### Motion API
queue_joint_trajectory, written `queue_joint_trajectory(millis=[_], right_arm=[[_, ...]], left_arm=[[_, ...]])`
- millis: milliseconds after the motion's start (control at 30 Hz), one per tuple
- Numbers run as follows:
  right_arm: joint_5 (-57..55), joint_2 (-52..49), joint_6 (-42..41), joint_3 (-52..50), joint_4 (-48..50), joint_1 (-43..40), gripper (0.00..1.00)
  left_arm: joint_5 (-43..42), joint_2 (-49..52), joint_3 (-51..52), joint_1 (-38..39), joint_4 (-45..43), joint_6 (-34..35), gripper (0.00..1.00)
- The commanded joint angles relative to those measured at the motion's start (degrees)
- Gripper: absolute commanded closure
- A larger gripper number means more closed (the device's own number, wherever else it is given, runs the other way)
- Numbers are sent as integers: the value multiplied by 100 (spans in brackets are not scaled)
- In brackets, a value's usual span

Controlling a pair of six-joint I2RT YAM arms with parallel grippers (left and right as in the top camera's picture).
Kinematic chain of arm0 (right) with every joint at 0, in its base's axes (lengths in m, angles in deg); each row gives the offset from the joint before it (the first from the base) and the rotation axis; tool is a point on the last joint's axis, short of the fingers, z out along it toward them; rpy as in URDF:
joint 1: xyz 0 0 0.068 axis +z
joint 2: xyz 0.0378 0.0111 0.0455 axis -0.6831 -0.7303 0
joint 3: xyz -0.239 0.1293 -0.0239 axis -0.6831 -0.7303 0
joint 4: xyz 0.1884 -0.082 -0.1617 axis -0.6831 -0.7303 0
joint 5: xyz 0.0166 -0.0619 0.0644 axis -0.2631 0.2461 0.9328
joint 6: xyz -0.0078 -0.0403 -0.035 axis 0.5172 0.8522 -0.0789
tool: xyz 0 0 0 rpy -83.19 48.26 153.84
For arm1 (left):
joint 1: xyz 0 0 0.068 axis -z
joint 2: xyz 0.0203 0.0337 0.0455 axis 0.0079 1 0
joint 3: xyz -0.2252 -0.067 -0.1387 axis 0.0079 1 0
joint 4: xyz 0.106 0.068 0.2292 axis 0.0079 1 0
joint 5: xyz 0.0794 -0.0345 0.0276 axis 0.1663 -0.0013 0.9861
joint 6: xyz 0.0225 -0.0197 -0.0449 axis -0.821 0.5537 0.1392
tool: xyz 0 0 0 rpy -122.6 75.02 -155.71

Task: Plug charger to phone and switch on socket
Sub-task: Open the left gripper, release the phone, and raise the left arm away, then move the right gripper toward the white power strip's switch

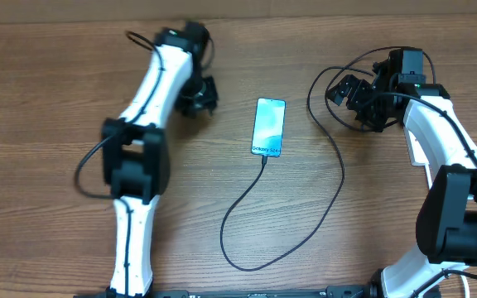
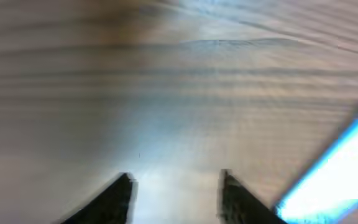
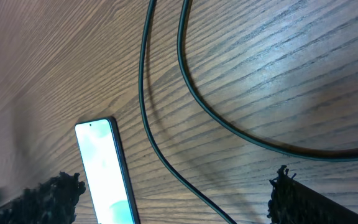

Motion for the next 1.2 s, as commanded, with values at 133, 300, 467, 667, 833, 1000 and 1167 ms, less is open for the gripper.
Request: queue_joint_trajectory(millis=[133, 300, 467, 667, 833, 1000, 1167], right_arm=[[-37, 122, 22, 59, -9, -13, 0], [-35, 122, 2, 59, -9, -13, 0], [-39, 122, 4, 59, -7, -13, 0], [-35, 122, 2, 59, -9, -13, 0], [-33, 122, 2, 61, -181, -13, 0], [11, 203, 31, 446, -798, -111, 0], [7, 240, 798, 2111, -2557, -616, 0]], left_arm=[[424, -2487, -79, 96, 872, -216, 0], [424, -3123, -79, 98, 1051, -216, 0], [422, -3228, -79, 98, 1064, -216, 0], [422, -3206, -70, 98, 1054, -216, 0], [422, -3206, -70, 98, 1056, -216, 0], [422, -3206, -70, 98, 1056, -216, 0], [422, -3206, -70, 98, 1056, -216, 0]])
